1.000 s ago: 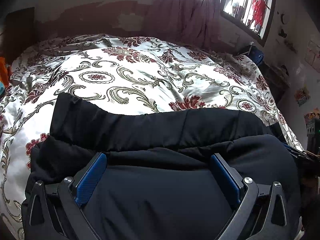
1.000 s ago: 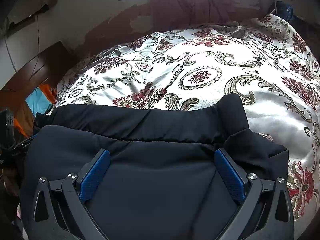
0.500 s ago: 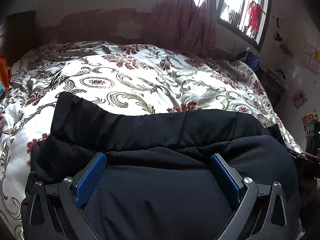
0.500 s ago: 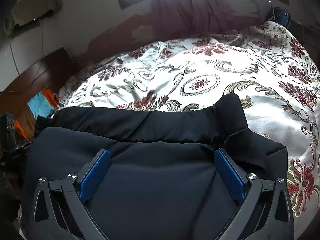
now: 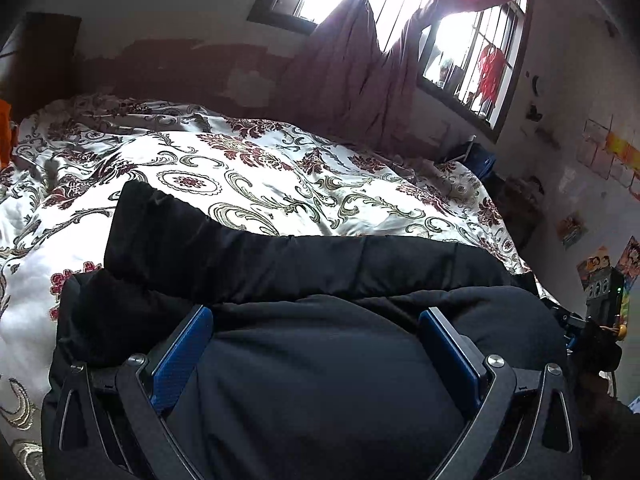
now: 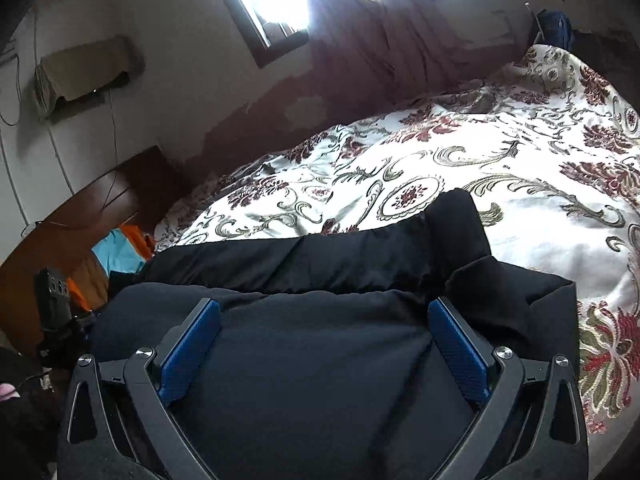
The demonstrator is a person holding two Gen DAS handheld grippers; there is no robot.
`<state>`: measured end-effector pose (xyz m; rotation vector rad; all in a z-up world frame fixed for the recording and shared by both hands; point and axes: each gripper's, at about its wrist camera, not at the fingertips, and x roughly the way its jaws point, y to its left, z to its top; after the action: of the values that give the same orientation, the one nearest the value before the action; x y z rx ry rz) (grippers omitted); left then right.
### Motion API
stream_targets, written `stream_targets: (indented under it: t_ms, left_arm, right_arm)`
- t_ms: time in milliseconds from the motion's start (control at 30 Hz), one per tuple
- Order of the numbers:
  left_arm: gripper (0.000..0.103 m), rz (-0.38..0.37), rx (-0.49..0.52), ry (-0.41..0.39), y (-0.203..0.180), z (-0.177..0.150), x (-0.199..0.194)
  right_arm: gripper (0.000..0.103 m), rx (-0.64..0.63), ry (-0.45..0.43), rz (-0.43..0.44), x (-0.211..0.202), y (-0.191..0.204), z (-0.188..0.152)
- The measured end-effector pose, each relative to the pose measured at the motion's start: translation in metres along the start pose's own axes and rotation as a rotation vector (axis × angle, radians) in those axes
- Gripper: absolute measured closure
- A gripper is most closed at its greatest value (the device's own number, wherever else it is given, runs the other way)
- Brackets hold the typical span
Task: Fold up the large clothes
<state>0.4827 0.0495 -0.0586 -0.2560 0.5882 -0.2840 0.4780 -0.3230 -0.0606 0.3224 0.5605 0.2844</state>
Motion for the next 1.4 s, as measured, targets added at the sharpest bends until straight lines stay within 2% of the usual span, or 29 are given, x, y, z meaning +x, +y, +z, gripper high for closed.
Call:
stream_targets:
  t_ms: [167, 233, 267, 333, 400, 533, 600, 700, 800, 867, 1000, 1067, 1233, 1333, 1400]
  left_arm:
    - [0.0, 0.03, 0.019, 0.019, -0.004, 0.0, -0.001]
    - [0.0, 0.08, 0.044, 0.042, -0.011, 0.001, -0.001]
    - [0.0, 0.128, 0.066, 0.069, -0.017, 0.003, -0.003]
    - [0.0, 0.185, 0.087, 0.085, -0.024, 0.004, -0.009]
    - [0.0, 0.233, 0.092, 0.068, -0.028, 0.005, -0.024]
    - [0.0, 0.256, 0.026, 0.032, -0.022, 0.003, -0.058]
    - [0.0, 0.272, -0.008, 0.027, -0.013, 0.001, -0.076]
    - [0.0, 0.325, -0.011, 0.045, -0.001, -0.002, -0.092]
    - [0.0, 0.374, -0.012, 0.088, 0.012, -0.004, -0.103]
    - [0.0, 0.394, -0.023, 0.113, 0.021, -0.004, -0.107]
    - [0.0, 0.414, -0.069, 0.166, 0.041, -0.004, -0.11]
    - [0.0, 0.449, -0.085, 0.218, 0.049, -0.005, -0.104]
    - [0.0, 0.391, -0.054, 0.315, 0.053, -0.006, -0.082]
    - [0.0, 0.327, -0.049, 0.346, 0.052, -0.005, -0.07]
    - [0.0, 0.253, -0.081, 0.377, 0.056, -0.006, -0.058]
  right_arm:
    - [0.002, -0.08, -0.083, -0.217, -0.023, 0.021, -0.004]
    - [0.002, -0.125, -0.119, -0.263, -0.036, 0.031, -0.004]
    - [0.002, -0.148, -0.129, -0.283, -0.04, 0.035, -0.003]
    - [0.002, -0.221, -0.123, -0.311, -0.045, 0.05, -0.001]
    - [0.002, -0.293, -0.102, -0.295, -0.047, 0.063, 0.001]
    - [0.002, -0.493, 0.023, -0.226, -0.041, 0.096, -0.014]
    - [0.002, -0.556, 0.011, -0.221, -0.05, 0.106, -0.02]
    - [0.002, -0.569, 0.004, -0.227, -0.06, 0.105, -0.017]
    - [0.002, -0.52, 0.001, -0.252, -0.069, 0.087, -0.009]
    - [0.002, -0.443, 0.017, -0.274, -0.072, 0.063, 0.0]
    - [0.002, -0.195, 0.085, -0.244, -0.067, 0.002, 0.016]
    - [0.002, -0.061, 0.113, -0.203, -0.065, -0.031, 0.02]
    - [0.002, 0.212, 0.201, 0.003, -0.046, -0.091, 0.019]
    - [0.001, 0.27, 0.226, 0.076, -0.035, -0.106, 0.013]
    - [0.001, 0.273, 0.221, 0.101, -0.033, -0.108, 0.013]
